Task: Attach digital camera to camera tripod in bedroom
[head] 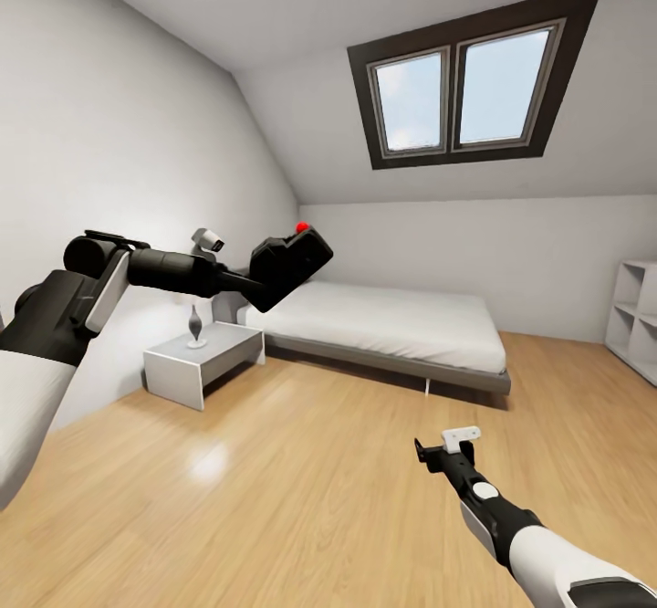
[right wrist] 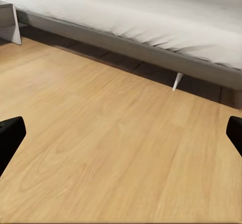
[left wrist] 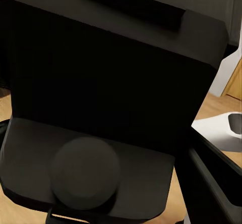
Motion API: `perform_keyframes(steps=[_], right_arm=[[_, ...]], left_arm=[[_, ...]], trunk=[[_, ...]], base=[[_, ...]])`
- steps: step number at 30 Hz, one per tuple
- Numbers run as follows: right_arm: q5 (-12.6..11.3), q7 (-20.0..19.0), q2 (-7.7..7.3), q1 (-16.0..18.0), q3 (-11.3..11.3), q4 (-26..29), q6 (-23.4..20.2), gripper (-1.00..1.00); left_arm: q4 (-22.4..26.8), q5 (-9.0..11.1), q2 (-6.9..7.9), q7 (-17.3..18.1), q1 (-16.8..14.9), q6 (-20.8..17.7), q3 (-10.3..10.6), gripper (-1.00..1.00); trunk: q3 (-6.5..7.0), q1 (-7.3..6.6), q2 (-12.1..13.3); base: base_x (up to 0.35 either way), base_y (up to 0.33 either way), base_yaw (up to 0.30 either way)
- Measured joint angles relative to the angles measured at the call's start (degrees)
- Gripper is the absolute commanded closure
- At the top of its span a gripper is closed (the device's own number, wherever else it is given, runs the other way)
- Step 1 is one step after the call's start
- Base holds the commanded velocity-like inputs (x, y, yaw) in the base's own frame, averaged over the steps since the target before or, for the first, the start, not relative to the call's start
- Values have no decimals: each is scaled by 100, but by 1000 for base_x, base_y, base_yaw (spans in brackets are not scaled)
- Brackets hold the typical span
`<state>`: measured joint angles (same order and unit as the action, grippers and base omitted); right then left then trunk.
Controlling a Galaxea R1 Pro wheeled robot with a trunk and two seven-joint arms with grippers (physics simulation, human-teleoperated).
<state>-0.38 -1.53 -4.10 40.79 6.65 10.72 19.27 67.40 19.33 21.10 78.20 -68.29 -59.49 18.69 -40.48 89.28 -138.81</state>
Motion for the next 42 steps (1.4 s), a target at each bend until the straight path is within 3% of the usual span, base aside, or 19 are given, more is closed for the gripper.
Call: perform_keyframes(steps=[42], right_arm=[[-1, 54, 0, 3, -10, -394, 6, -100]], left_arm=[[-5, -2, -31, -2, 1, 1, 0, 100]], trunk=[[754, -923, 1685]], base=[[0, 0, 0]])
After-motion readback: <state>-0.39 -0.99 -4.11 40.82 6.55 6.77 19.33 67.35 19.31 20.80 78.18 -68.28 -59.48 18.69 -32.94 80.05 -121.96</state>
